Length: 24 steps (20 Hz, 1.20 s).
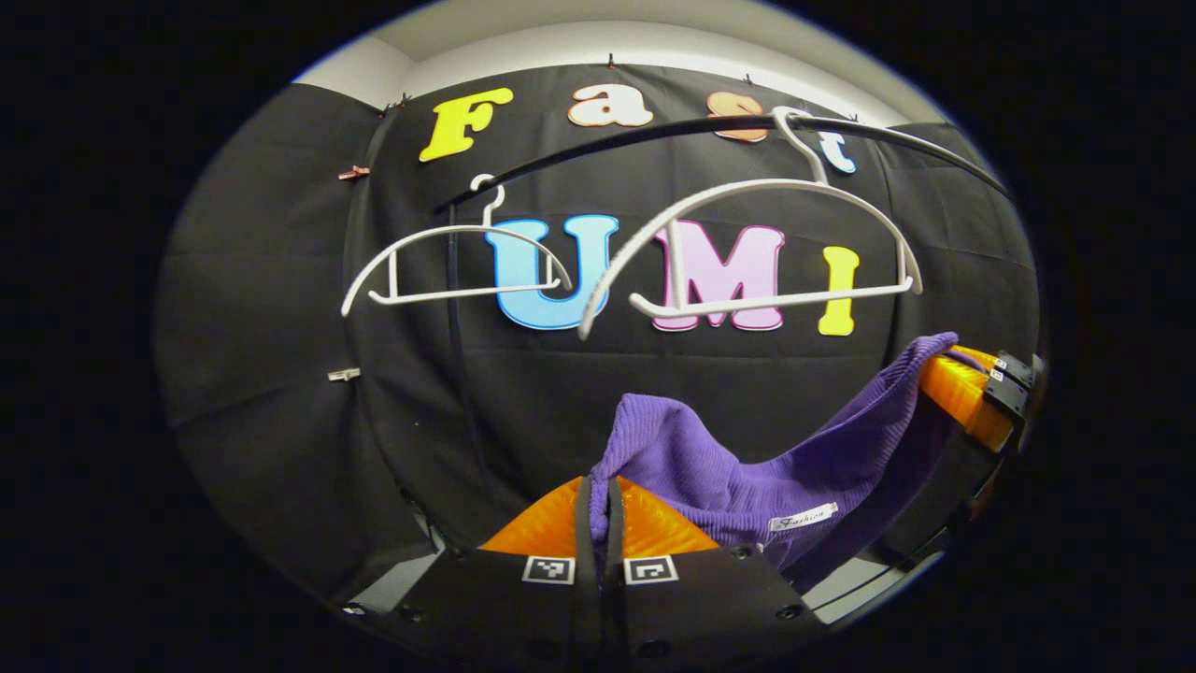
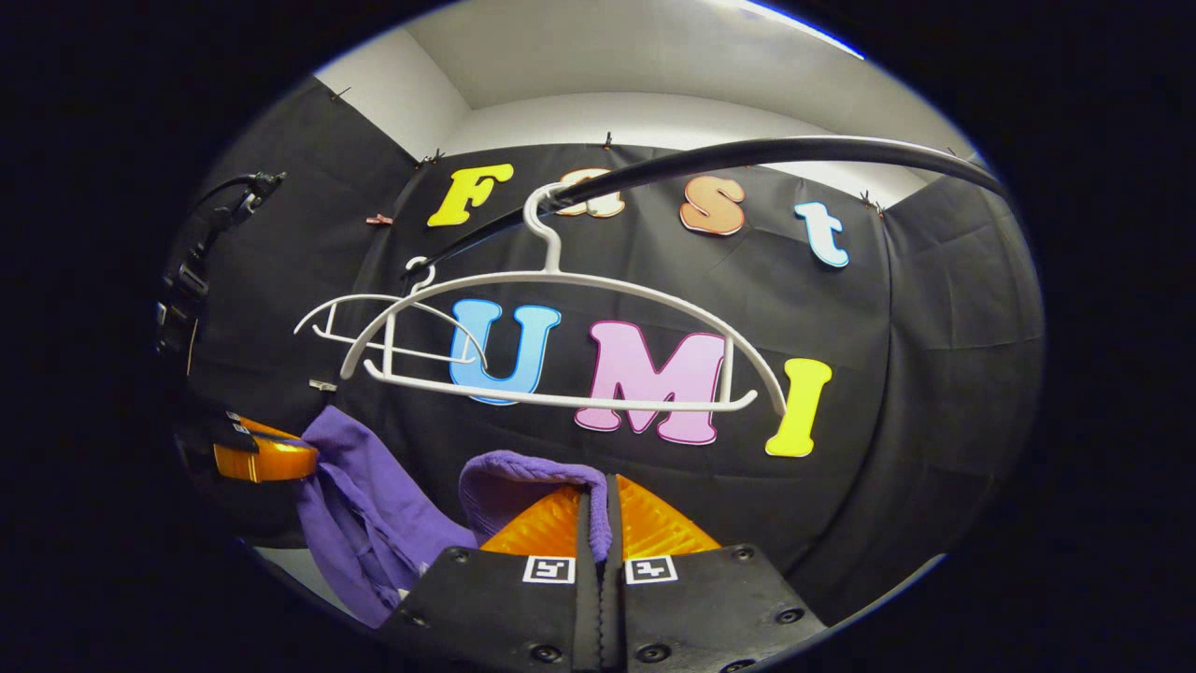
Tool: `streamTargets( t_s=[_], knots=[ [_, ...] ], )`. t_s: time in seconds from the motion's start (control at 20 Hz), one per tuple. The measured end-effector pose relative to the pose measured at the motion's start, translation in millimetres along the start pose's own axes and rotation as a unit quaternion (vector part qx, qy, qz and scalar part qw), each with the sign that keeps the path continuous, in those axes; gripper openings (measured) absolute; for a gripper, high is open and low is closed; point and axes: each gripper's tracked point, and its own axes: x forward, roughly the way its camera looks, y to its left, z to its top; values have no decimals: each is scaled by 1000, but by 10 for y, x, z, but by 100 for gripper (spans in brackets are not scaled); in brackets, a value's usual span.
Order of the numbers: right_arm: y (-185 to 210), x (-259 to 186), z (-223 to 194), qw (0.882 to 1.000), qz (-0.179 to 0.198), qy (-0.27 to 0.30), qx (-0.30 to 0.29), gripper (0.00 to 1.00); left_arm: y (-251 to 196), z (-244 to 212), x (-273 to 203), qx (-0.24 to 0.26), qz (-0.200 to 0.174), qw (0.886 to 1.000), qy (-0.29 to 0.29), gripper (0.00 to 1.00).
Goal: Grasp the clothes on the hanger with both hands and then place them into the laundry hamper below.
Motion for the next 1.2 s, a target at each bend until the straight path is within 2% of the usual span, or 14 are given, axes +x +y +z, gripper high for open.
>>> streamTargets(
  t_s=[0.15, 0.45, 0.6, 0.75, 0.9, 1.05, 1.2],
  knots=[
    [91, -71, 141, 1000, 18, -2, 2, 5, -324, 114, -121, -12, -41, 999, -7, 5],
    [149, -147, 807, 998, 47, -41, 12, 6, -765, 982, -426, -43, -98, 992, -74, 5],
    [206, -186, 730, 997, 70, -19, 23, 5, -783, 922, -385, -47, -104, 991, -67, 5],
    [268, -246, 176, 994, 87, 51, 40, 5, -759, 406, -214, -62, -107, 992, -9, 5],
    [344, -319, -567, 984, 99, 133, 59, 5, -742, -280, -37, -76, -105, 990, 62, 5],
    [437, -419, -1308, 969, 108, 211, 67, 5, -761, -1030, 144, -84, -102, 982, 132, 5],
    [512, -580, -2058, 947, 114, 290, 78, 5, -815, -1717, 275, -94, -96, 970, 200, 5]
  ],
)
